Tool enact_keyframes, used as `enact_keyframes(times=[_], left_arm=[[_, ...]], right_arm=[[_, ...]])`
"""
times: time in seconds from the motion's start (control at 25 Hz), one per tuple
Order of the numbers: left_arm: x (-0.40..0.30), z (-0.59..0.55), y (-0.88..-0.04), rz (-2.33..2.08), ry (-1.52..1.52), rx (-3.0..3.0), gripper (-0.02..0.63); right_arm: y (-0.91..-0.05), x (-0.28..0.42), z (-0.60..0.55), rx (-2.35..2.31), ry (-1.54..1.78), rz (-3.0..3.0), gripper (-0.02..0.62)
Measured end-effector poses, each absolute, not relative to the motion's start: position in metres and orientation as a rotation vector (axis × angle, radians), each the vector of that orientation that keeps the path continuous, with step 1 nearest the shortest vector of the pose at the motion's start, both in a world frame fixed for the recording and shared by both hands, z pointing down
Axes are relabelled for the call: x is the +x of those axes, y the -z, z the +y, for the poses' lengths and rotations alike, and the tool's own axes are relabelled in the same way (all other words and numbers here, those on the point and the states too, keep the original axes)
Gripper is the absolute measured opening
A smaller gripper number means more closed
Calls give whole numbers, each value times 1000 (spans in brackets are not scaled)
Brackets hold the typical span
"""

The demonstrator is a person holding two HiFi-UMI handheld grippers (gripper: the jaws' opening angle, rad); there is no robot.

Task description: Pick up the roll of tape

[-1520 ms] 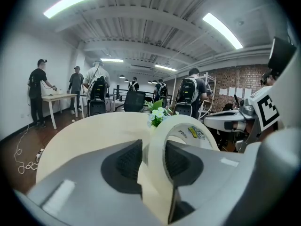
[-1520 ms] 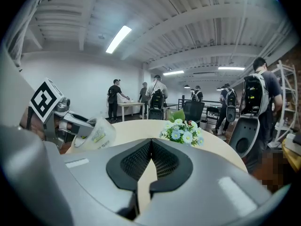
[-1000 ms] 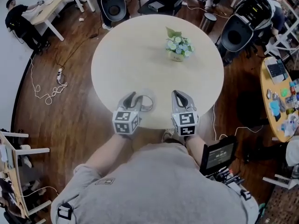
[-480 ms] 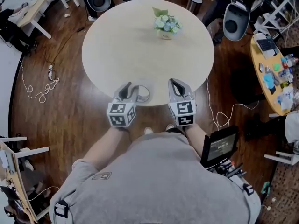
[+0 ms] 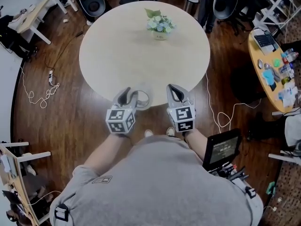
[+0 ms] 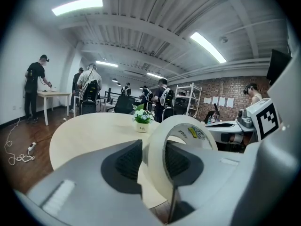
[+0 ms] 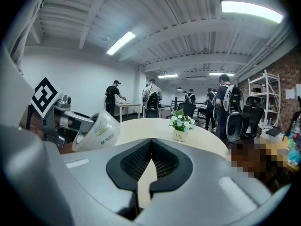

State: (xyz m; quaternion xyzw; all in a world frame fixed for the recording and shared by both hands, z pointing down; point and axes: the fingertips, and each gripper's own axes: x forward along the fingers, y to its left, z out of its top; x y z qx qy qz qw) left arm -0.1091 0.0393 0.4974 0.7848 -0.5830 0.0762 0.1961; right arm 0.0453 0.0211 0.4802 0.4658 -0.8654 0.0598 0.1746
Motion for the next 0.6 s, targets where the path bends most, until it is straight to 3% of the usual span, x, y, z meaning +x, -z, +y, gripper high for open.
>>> enact_keyframes(times=[0.6], left_arm=[[-87,48,-498,-1650,-201,2167,121]], right_arm=[[-474,71,28,1319,-154,-2476,12]])
